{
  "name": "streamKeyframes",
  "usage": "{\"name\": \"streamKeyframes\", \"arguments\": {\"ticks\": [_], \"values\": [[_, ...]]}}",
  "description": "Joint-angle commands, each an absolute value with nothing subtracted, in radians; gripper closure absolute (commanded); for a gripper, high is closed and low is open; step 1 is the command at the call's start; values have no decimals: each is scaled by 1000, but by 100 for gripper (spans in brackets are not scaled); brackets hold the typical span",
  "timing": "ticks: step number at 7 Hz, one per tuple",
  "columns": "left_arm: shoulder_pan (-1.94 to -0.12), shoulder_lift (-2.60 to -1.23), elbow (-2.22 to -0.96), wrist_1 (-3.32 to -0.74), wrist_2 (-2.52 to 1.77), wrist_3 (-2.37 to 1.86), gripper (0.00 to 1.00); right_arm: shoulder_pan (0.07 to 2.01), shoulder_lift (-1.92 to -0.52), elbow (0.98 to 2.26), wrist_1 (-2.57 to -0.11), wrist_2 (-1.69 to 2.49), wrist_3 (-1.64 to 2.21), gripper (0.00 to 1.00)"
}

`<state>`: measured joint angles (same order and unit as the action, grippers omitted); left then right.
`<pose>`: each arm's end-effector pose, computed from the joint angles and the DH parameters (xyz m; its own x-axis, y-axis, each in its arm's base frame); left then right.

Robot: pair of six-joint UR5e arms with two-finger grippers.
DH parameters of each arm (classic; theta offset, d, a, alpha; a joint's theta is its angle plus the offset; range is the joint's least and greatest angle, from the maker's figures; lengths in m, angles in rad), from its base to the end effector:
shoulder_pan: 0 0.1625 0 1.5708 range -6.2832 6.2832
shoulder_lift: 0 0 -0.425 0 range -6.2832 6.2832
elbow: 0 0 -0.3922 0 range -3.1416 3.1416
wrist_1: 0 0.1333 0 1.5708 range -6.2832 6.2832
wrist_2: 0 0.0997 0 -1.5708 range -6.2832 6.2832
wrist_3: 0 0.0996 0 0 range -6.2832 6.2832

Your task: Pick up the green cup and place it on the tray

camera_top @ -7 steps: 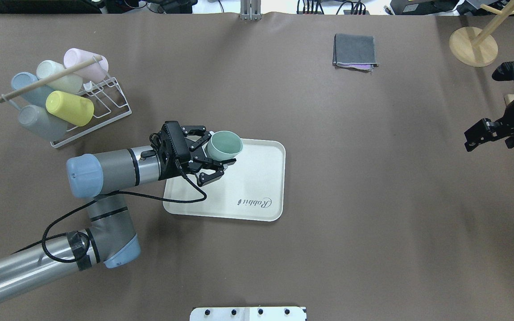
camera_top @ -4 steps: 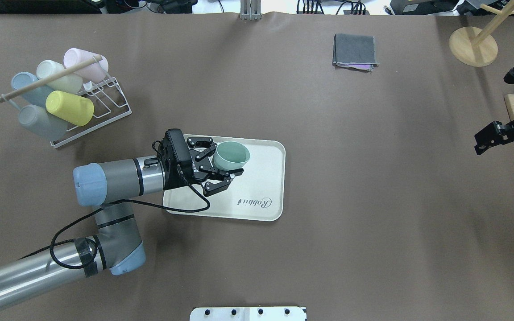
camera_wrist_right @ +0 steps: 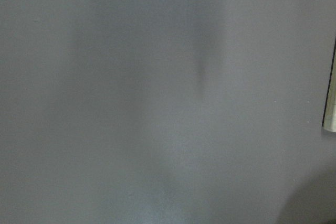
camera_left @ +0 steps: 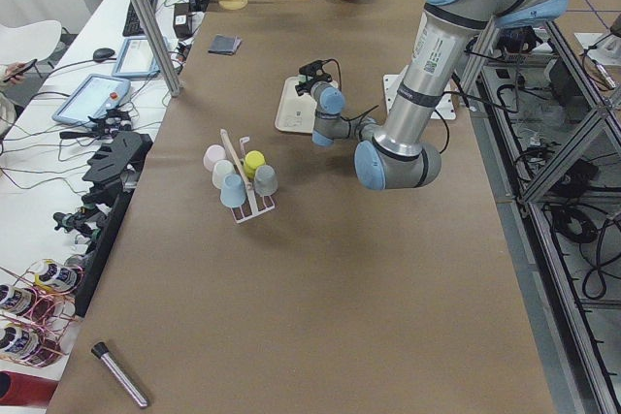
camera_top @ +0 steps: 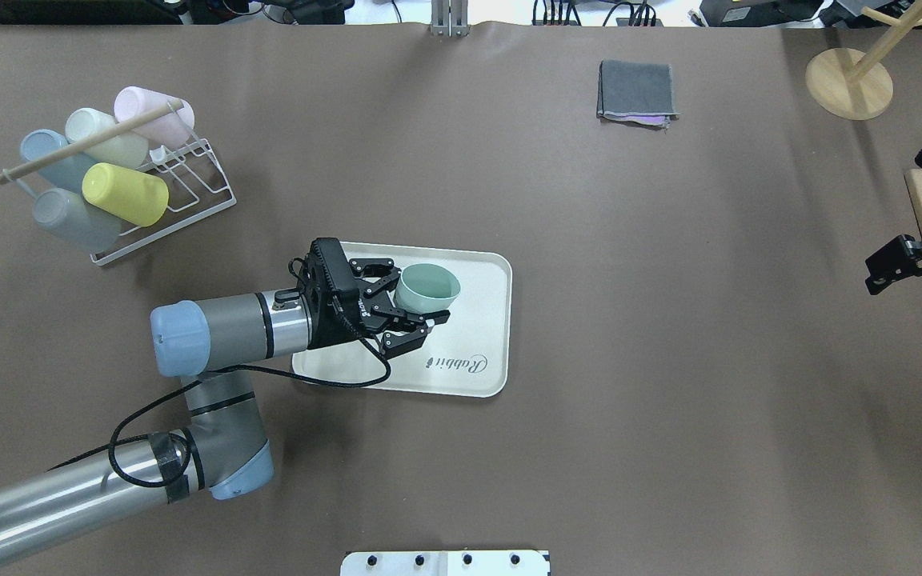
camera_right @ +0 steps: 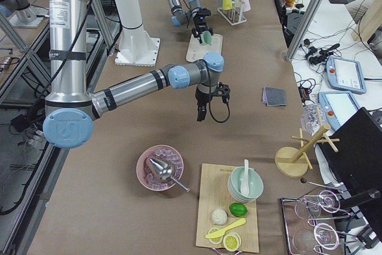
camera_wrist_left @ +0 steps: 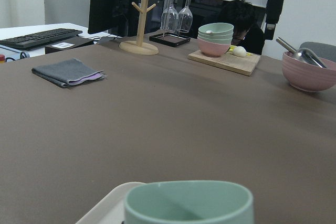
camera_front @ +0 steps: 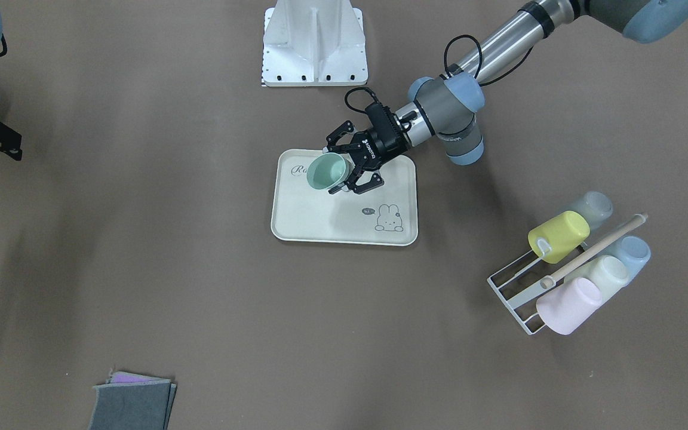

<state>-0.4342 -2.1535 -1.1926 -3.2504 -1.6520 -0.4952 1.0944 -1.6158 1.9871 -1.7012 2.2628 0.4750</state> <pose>0.5657 -0.4003 0.3123 0.1745 0.8858 -0.4301 0.4120 0.3310 0.8489 -0.1496 -0.4421 0.4955 0.7501 -0.0396 0.6602 0.1150 0.9908 -0.0712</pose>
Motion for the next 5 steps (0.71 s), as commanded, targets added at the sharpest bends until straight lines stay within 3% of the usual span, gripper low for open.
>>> {"name": "streamKeyframes", "arguments": {"ticks": [1,5], "values": [[-434,-2157,-1173,-3243,-1649,-502,85,1100,-1628,1979,-1700,2263,471,0],[-434,-2164,-1173,-3209,-1649,-500,30,1101,-1638,1959,-1694,2256,471,0]]}}
